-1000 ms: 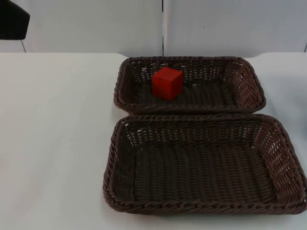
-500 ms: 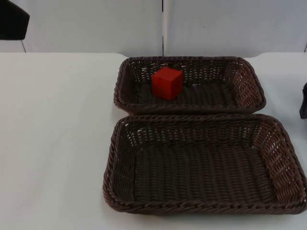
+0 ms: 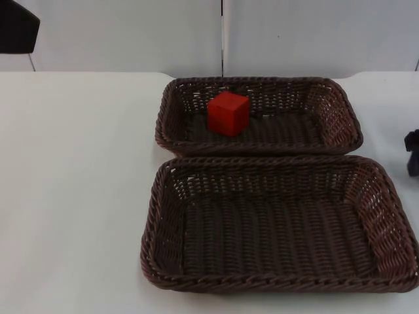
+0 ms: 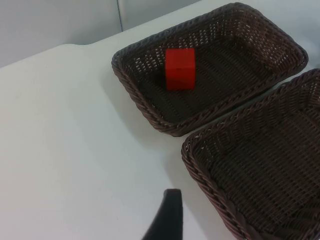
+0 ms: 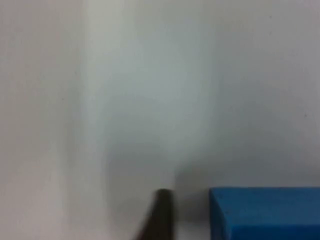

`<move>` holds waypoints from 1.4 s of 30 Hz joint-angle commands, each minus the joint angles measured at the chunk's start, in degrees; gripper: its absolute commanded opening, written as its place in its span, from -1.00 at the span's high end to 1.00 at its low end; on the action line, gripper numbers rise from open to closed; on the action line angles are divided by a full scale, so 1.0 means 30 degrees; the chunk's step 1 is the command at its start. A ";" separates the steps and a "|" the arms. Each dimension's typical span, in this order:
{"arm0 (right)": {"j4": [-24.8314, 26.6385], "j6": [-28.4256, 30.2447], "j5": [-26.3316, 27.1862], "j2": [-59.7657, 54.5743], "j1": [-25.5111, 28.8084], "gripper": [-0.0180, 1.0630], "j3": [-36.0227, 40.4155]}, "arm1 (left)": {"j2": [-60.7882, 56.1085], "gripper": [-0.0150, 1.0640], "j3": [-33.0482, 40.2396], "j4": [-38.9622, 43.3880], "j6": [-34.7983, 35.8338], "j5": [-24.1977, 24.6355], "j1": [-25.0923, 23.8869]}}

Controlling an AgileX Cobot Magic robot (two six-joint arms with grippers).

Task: Pick up one cube with the left hand and place it into the upper basket. Pick up one cube with the right hand and place it into the lower basket.

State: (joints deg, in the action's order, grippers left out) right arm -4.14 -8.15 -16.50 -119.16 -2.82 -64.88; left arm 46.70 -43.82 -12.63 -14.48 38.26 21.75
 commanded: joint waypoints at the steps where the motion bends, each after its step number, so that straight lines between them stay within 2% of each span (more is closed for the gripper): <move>1: -0.0095 -0.0077 -0.0032 0.0044 0.0098 -0.18 -0.0116 | -0.0141 -0.47 0.0068 0.0087 -0.0014 -0.0231 0.0072; 2: -0.0095 -0.0077 -0.0118 0.0044 0.0098 0.03 -0.0116 | -0.0141 -0.47 0.0068 0.0087 -0.0014 -0.0231 0.0072; 3: -0.0095 -0.0077 -0.0118 0.0044 0.0098 0.03 -0.0116 | -0.0141 -0.47 0.0068 0.0087 -0.0014 -0.0231 0.0072; 7: -0.0095 -0.0077 -0.0784 0.0269 0.0098 0.80 -0.0116 | -0.0141 -0.47 0.0068 0.0087 -0.0014 -0.0231 0.0072; 8: -0.0095 -0.0077 -0.0784 0.0269 0.0098 0.80 -0.0116 | -0.0141 -0.47 0.0068 0.0087 -0.0014 -0.0231 0.0072; 9: -0.0095 -0.0077 -0.0938 0.0479 0.0098 0.95 -0.0116 | -0.0141 -0.47 0.0068 0.0123 -0.0014 -0.0231 0.0072; 18: -0.0095 0.0257 -0.2820 0.3176 0.0098 0.97 -0.0116 | -0.0141 -0.47 0.0068 0.0161 -0.0014 -0.0160 0.0072; 32: -0.0095 0.0519 -0.6102 1.0148 0.0098 0.97 -0.0116 | -0.0141 -0.47 0.0068 0.0080 -0.0014 -0.0165 0.0072; 42: -0.0095 0.0714 -0.7280 1.3758 0.0098 0.97 -0.0116 | -0.0141 -0.47 0.0068 0.0043 -0.0014 -0.0154 0.0072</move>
State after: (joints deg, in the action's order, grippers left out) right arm -4.27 -6.57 -37.84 -79.53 -2.82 -64.88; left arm 46.70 -43.82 -12.63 -14.48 38.26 21.75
